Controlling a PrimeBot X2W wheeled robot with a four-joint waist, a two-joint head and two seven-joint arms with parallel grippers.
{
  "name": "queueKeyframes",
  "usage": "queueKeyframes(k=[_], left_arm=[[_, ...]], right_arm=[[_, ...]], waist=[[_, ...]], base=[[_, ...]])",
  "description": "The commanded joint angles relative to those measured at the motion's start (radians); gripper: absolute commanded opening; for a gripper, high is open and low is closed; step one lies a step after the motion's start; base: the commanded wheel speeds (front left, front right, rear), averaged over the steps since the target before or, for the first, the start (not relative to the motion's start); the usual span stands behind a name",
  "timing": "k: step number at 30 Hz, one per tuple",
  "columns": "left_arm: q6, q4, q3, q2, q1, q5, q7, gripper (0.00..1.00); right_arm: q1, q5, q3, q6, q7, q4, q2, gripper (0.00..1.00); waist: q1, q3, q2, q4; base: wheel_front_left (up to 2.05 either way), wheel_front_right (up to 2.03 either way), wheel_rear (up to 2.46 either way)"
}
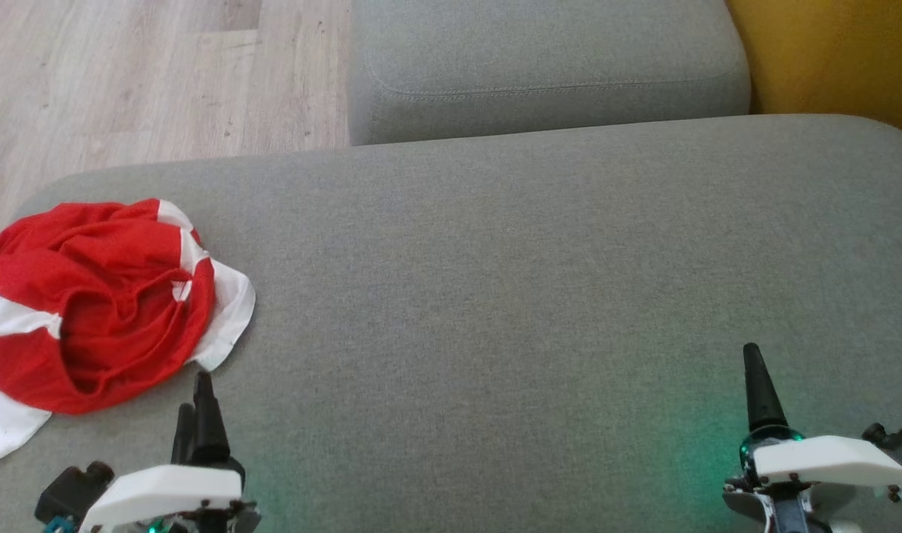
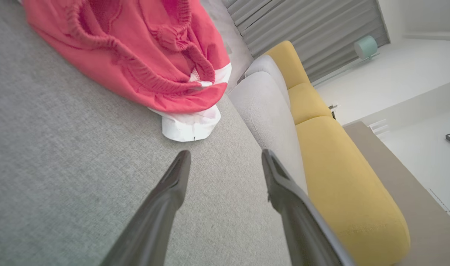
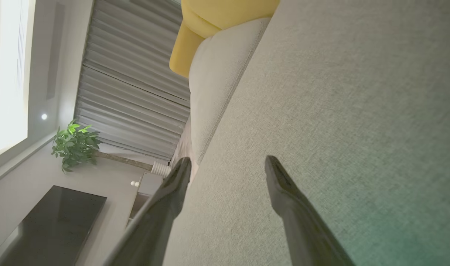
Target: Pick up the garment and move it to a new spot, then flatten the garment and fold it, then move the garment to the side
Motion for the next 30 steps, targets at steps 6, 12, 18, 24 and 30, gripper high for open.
queueKeyframes(k=[6, 12, 18, 24, 30], left_arm=[[0.029, -0.051, -0.013, 0.012, -0.031, 0.11, -0.029, 1.0], [0.038, -0.061, -0.023, 0.013, -0.029, 0.17, -0.043, 1.0], [0.048, -0.072, -0.038, 0.013, -0.026, 0.257, -0.064, 1.0], [0.051, -0.079, -0.049, 0.013, -0.024, 0.328, -0.082, 1.0], [0.053, -0.085, -0.059, 0.013, -0.02, 0.4, -0.099, 1.0]], right_arm=[[-0.055, -0.102, 0.035, 0.0, -0.033, -0.03, -0.007, 1.0], [-0.056, -0.159, 0.05, 0.0, -0.048, -0.031, -0.008, 1.0], [-0.058, -0.25, 0.069, 0.0, -0.068, -0.036, -0.008, 1.0], [-0.057, -0.323, 0.079, 0.0, -0.086, -0.039, -0.009, 1.0], [-0.057, -0.398, 0.089, 0.0, -0.104, -0.04, -0.01, 1.0]], waist=[[-0.0001, -0.006, 0.0, 0.0], [-0.0001, -0.009, 0.0, 0.0], [-0.0001, -0.013, 0.0, 0.0], [-0.0001, -0.016, 0.0, 0.0], [-0.0001, -0.021, 0.0, 0.001]], base=[[0.0, 0.0, 0.0], [0.0, 0.0, 0.0], [0.0, 0.0, 0.0], [0.0, 0.0, 0.0], [0.0, 0.0, 0.0]])
